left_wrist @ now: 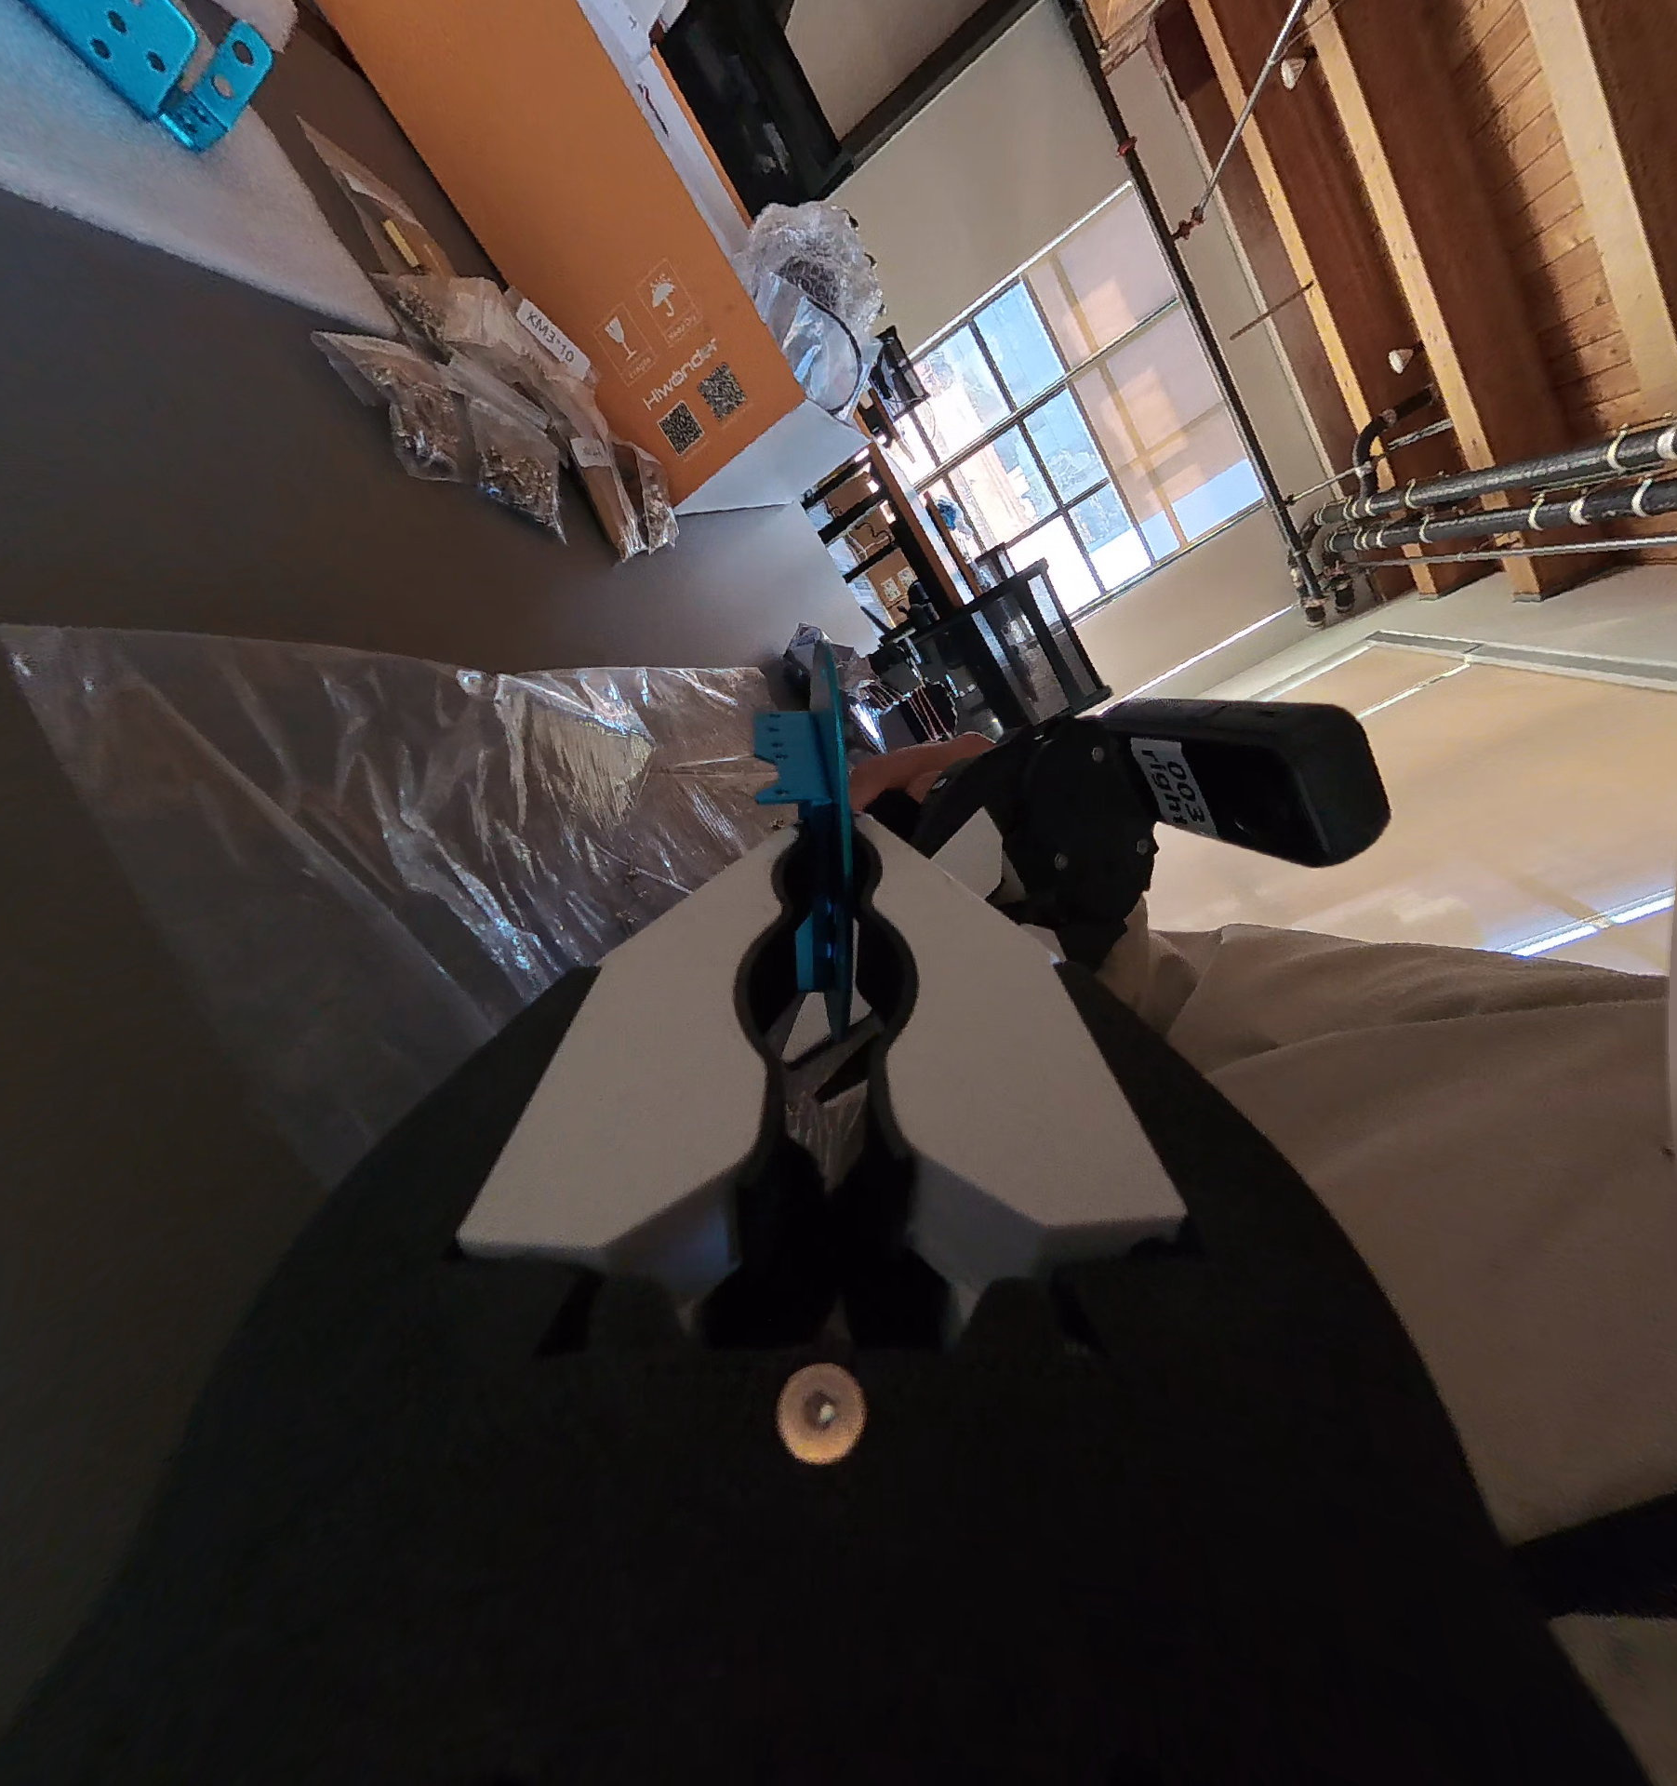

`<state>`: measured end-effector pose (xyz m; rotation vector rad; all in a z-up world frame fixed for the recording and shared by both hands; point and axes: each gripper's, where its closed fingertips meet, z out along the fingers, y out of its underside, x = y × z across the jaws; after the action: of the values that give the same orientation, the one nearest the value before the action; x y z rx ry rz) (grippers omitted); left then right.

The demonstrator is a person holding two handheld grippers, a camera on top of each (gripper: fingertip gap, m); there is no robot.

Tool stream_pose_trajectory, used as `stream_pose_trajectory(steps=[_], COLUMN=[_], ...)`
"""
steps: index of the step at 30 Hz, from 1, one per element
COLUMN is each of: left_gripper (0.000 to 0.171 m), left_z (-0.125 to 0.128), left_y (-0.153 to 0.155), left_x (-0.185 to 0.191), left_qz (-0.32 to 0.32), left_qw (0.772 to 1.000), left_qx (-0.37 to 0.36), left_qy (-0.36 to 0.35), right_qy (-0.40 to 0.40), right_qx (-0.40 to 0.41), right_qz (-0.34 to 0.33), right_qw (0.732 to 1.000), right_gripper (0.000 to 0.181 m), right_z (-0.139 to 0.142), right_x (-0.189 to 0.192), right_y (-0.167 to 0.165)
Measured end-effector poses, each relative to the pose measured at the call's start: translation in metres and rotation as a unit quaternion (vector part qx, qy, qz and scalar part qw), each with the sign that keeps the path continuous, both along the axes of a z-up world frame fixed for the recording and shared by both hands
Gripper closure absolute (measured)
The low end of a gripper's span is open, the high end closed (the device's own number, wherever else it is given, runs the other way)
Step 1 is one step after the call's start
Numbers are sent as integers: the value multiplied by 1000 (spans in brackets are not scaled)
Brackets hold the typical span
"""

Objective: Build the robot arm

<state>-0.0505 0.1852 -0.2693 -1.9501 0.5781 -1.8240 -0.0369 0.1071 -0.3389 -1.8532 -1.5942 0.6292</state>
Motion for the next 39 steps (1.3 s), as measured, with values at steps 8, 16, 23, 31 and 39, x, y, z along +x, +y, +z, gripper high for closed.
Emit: stream_pose_trajectory(steps=[8, 16, 23, 31, 39], left_gripper=[169, 169, 169, 169, 169], left_z=[3, 2, 1, -1, -3], left_y=[1, -1, 1, -2, -23], left_x=[-2, 0, 0, 1, 11], left_qz=[5, 0, 3, -6, -49], left_qw=[1000, 1000, 1000, 1000, 999], left_qx=[11, 13, 10, -9, -21], left_qy=[0, 3, 3, -2, -6], right_qy=[-16, -23, -25, 16, 73], right_qx=[8, 37, 58, 146, 262], right_qz=[9, 11, 11, -22, -88], right_qw=[1000, 999, 998, 989, 958], right_gripper=[172, 178, 179, 179, 180], right_z=[-8, -9, -9, 30, 80], right_x=[-6, -6, -8, -3, 0], right_y=[-2, -1, 1, 19, 49])
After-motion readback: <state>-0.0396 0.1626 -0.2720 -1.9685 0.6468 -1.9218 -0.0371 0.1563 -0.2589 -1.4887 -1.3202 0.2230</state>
